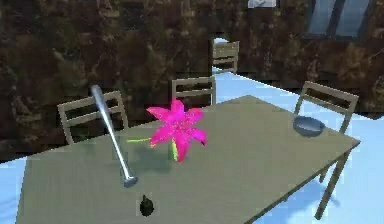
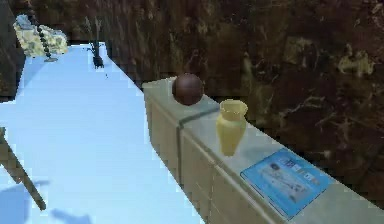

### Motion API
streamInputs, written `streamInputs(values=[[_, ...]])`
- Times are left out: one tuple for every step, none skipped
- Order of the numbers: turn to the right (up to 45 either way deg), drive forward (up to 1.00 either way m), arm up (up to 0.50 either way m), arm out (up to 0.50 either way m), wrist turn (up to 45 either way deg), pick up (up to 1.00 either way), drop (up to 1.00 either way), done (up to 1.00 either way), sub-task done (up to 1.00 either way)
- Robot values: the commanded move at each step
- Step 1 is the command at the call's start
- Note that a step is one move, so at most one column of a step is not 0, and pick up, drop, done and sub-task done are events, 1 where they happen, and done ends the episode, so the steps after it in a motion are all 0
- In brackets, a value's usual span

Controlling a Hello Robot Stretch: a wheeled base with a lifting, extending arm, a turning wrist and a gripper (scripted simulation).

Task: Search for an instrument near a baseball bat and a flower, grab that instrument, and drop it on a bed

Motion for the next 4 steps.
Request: streamInputs(values=[[-45.0,0.00,0.00,0.00,0.0,0.00,0.00,0.00,0.00],[-45.0,0.00,0.00,0.00,0.0,0.00,0.00,0.00,0.00],[-15.0,0.00,0.00,0.00,0.0,0.00,0.00,0.00,0.00],[45.0,0.00,0.00,0.00,0.0,0.00,0.00,0.00,0.00]])
